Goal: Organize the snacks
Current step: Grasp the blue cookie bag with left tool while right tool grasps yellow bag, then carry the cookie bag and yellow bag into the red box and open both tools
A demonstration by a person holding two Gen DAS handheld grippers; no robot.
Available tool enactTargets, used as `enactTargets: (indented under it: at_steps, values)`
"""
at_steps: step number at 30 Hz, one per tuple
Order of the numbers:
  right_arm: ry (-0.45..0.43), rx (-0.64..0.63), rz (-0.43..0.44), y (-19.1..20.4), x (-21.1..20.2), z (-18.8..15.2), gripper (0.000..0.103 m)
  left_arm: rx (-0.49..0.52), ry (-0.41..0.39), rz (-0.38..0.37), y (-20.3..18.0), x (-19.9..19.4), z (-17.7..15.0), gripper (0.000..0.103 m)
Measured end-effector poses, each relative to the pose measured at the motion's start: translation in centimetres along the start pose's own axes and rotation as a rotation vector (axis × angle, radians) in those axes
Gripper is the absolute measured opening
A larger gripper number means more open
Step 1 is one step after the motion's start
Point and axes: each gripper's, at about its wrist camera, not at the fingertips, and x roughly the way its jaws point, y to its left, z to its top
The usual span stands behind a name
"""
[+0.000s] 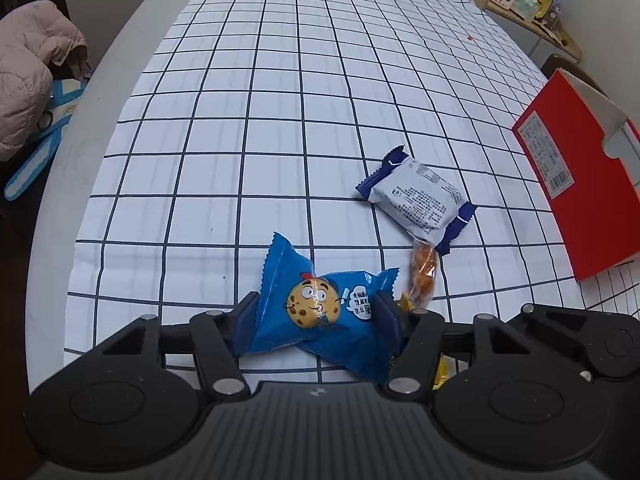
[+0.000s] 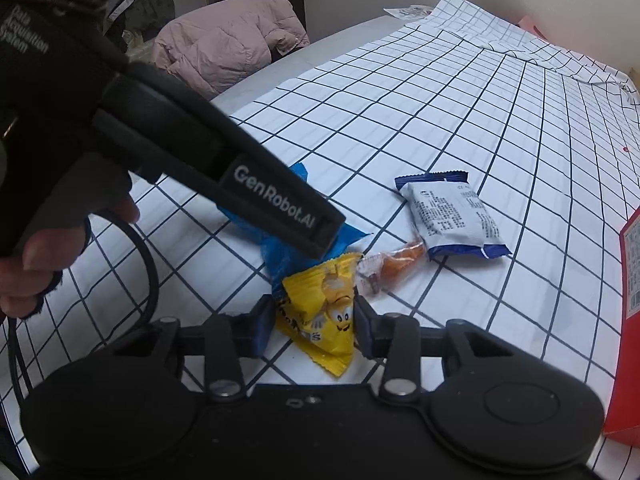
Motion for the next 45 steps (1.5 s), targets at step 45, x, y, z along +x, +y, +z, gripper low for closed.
enactTargets:
  at_steps: [45]
  values:
    - [-0.263,0.271,-0.104,-11.4,-19.1,-4.4,0.032,-0.005,-0.160,-0.089,-13.4,-10.7,0.5,0.055]
